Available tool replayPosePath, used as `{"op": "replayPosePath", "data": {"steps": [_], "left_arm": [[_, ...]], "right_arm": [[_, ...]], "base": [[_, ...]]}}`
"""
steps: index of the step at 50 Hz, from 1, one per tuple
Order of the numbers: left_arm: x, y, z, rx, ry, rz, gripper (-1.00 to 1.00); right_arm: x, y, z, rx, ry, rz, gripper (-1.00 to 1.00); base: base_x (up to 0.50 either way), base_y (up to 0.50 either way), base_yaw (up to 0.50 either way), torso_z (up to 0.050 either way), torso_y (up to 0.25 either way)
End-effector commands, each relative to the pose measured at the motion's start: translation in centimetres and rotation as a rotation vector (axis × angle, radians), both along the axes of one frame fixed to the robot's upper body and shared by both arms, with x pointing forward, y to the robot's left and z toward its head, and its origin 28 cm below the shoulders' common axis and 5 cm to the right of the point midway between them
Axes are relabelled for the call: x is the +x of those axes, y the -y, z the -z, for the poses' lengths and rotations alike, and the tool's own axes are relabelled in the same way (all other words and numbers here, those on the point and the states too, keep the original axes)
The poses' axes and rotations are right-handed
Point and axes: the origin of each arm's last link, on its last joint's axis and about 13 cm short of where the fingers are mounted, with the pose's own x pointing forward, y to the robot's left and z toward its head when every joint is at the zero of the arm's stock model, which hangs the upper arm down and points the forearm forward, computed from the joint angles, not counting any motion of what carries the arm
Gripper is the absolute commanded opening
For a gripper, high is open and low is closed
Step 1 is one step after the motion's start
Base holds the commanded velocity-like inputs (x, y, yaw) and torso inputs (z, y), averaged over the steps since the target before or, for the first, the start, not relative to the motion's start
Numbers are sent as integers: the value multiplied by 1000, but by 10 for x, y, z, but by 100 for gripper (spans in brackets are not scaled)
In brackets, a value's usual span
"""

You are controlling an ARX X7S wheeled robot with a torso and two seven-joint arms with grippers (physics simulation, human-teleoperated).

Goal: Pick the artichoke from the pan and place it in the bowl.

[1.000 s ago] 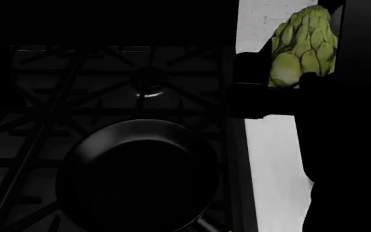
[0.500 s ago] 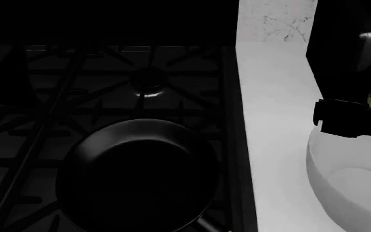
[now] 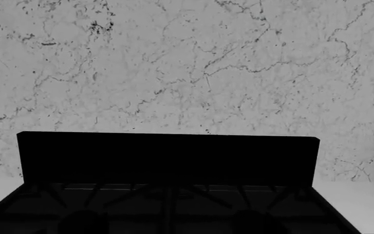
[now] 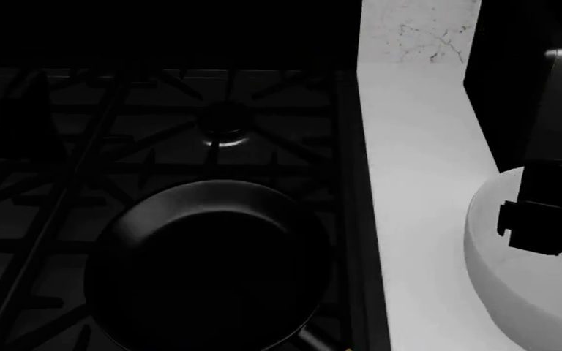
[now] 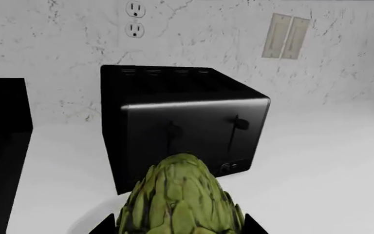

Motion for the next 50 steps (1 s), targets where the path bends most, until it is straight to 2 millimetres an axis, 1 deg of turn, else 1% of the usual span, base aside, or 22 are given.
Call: {"op": "replayPosePath", "data": {"steps": [1, 8, 11, 25, 50], "left_arm": [[-2, 1, 3, -18, -6, 7, 100], [-2, 1, 5, -20, -10, 5, 100], [-2, 1, 5, -20, -10, 4, 100], [0, 1, 7, -18, -16, 2, 100], [-2, 3, 7, -15, -18, -3, 100]], "right_arm": [[4, 6, 18, -14, -37, -4, -100], [6, 10, 25, -4, -58, 9, -100], [9, 11, 31, 4, -77, 12, -100], [15, 13, 44, 30, -117, 22, -100], [23, 18, 52, 80, -149, 24, -100]], "base": [[0, 0, 0, 0, 10], [0, 0, 0, 0, 0], [0, 0, 0, 0, 0], [0, 0, 0, 0, 1], [0, 0, 0, 0, 0]]}}
